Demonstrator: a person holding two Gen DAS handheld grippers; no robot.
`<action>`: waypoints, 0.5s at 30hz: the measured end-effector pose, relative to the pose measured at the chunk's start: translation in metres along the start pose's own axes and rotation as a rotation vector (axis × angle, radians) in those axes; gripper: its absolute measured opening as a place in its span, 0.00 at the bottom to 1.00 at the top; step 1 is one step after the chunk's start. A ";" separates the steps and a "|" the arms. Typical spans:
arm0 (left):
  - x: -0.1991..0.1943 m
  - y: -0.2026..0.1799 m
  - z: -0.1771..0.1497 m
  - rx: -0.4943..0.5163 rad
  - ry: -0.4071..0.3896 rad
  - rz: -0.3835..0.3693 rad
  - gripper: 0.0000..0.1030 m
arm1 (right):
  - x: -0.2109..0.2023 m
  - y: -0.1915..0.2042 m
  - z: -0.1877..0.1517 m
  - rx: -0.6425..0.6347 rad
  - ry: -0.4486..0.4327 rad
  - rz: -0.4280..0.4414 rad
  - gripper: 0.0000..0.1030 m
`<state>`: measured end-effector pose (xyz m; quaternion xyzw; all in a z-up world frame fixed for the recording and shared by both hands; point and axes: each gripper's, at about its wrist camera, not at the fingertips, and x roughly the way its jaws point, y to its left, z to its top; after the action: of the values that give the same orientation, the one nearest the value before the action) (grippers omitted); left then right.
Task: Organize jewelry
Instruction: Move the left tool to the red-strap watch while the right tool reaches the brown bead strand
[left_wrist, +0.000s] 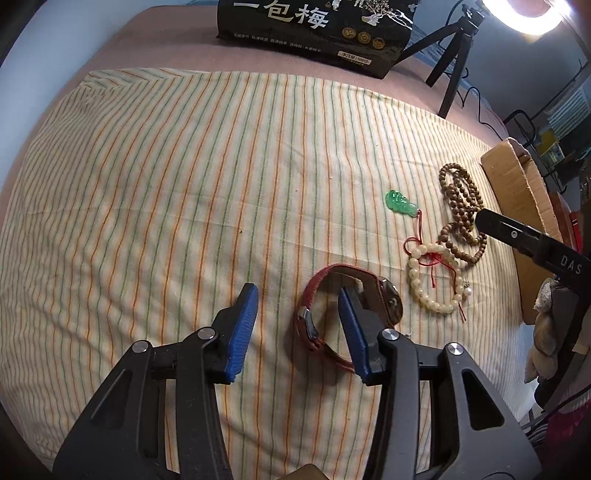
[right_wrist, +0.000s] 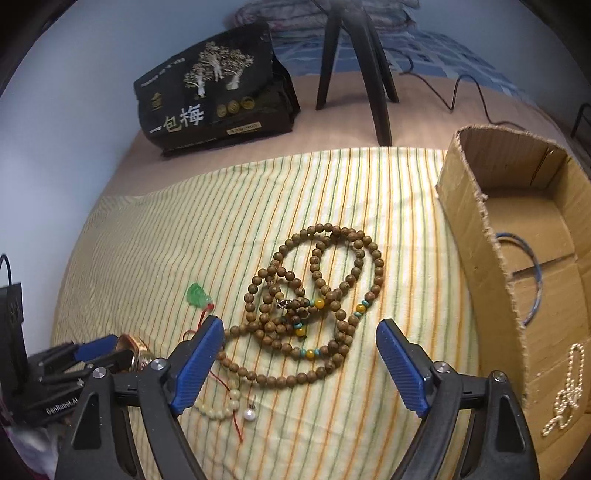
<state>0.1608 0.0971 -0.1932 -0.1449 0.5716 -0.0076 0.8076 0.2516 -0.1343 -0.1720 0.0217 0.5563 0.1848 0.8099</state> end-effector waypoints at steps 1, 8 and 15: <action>0.001 0.000 0.000 0.002 0.000 0.001 0.45 | 0.002 0.001 0.000 0.003 0.004 -0.002 0.85; 0.005 -0.006 0.003 0.032 -0.010 0.026 0.42 | 0.018 0.003 0.005 0.010 0.031 -0.069 0.86; 0.013 -0.011 0.010 0.041 -0.012 0.056 0.33 | 0.033 0.004 0.010 -0.001 0.048 -0.103 0.90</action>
<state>0.1759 0.0867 -0.1995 -0.1124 0.5705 0.0043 0.8136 0.2704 -0.1177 -0.1966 -0.0119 0.5759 0.1435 0.8048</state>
